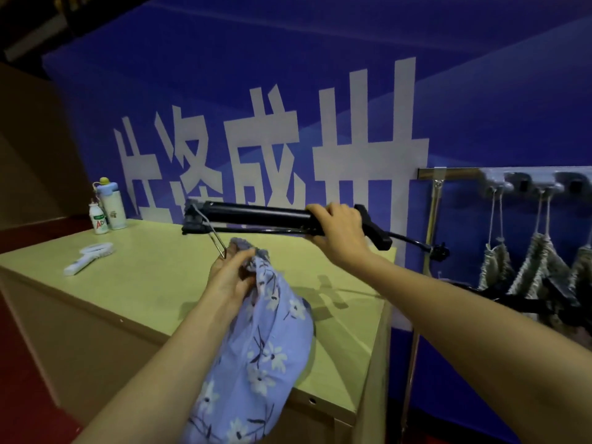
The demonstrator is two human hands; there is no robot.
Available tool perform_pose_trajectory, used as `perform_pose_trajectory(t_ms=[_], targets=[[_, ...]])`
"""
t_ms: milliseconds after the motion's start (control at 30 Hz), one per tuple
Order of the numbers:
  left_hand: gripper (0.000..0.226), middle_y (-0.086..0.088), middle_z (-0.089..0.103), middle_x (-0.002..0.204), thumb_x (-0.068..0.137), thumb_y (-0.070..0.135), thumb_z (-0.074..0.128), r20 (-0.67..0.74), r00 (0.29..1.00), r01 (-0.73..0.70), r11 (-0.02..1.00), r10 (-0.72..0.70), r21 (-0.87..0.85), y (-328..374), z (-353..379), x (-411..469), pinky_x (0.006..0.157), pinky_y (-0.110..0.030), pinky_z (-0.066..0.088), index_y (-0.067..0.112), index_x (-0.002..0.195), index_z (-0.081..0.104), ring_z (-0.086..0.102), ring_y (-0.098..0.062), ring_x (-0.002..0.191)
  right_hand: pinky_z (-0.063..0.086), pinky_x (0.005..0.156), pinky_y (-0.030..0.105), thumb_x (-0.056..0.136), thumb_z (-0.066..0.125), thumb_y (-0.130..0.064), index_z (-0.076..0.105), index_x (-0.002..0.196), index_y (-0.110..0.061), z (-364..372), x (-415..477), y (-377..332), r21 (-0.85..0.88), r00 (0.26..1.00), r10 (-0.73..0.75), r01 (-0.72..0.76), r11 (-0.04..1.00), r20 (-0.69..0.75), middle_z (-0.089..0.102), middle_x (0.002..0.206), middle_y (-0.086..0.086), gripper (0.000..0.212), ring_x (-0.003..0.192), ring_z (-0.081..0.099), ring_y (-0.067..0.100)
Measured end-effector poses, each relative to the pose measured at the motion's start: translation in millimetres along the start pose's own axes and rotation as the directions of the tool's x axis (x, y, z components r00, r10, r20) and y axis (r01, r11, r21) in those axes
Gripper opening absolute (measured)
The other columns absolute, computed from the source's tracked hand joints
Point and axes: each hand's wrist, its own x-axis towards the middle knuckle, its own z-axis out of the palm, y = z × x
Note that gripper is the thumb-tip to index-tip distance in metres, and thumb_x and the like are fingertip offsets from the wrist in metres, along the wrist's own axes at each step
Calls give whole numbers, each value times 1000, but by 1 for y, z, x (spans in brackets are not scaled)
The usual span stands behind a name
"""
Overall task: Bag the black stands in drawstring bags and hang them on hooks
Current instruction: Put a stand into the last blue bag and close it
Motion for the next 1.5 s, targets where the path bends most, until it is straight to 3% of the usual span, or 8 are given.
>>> perform_pose_trajectory(t_ms=[300,600,700,767,867,1133,1400,1500], targets=[[42,-15,61,111,99,7,39,-8,996,-72,835,91,546,57,-66,-22,71,-39,49,19,139,46,61,-36,89,29,92,38,87,60,-15,49,129,-22,-63,8,2,-107,986,-13,-5,994,-166,52,106,13,44,100,45,31],[54,-11,58,93,95,-1,33,56,984,-148,600,170,786,109,-72,-46,51,-28,35,19,145,37,45,-21,60,39,84,42,75,75,-16,61,115,-21,-71,2,-31,-375,911,-383,305,875,-153,57,92,12,42,87,54,33],[51,-14,55,128,96,3,35,186,964,-245,365,189,898,117,-70,-53,84,-37,47,17,145,36,58,-30,104,35,84,39,77,74,-19,61,113,-23,-71,-1,-41,-430,888,-430,329,841,-162,57,90,10,38,85,54,31],[49,-6,38,151,97,12,41,287,945,-305,106,159,946,120,-71,-57,108,-35,34,16,146,37,39,-26,137,33,86,38,77,75,-20,60,113,-25,-71,0,-48,-450,886,-435,328,831,-157,57,90,10,39,86,55,30],[57,-6,37,152,90,5,46,342,937,-333,-113,71,936,118,-64,-64,111,-35,30,16,145,37,34,-24,140,39,86,38,73,79,-23,62,110,-26,-76,1,-61,-485,887,-434,313,816,-156,58,87,8,41,83,56,28],[55,-3,48,143,85,-5,45,413,908,-418,245,74,875,104,-32,-77,106,-35,37,19,135,50,43,-22,133,39,96,40,73,76,-18,62,112,-25,-86,-6,-88,-567,824,-556,407,716,-110,61,99,8,43,98,58,29],[63,8,43,145,84,4,55,438,893,-444,368,105,817,101,-19,-76,105,-32,39,23,142,41,42,-12,132,33,96,40,69,76,-22,64,109,-24,-88,-5,-92,-615,786,-610,432,660,-103,61,97,6,42,95,57,27],[49,3,63,118,77,25,71,502,829,-539,115,246,835,96,-5,-74,91,-38,50,21,124,57,59,-17,108,22,106,42,67,74,-24,66,105,-20,-81,-8,-100,-587,731,-673,496,640,-116,64,103,6,39,104,58,29]])
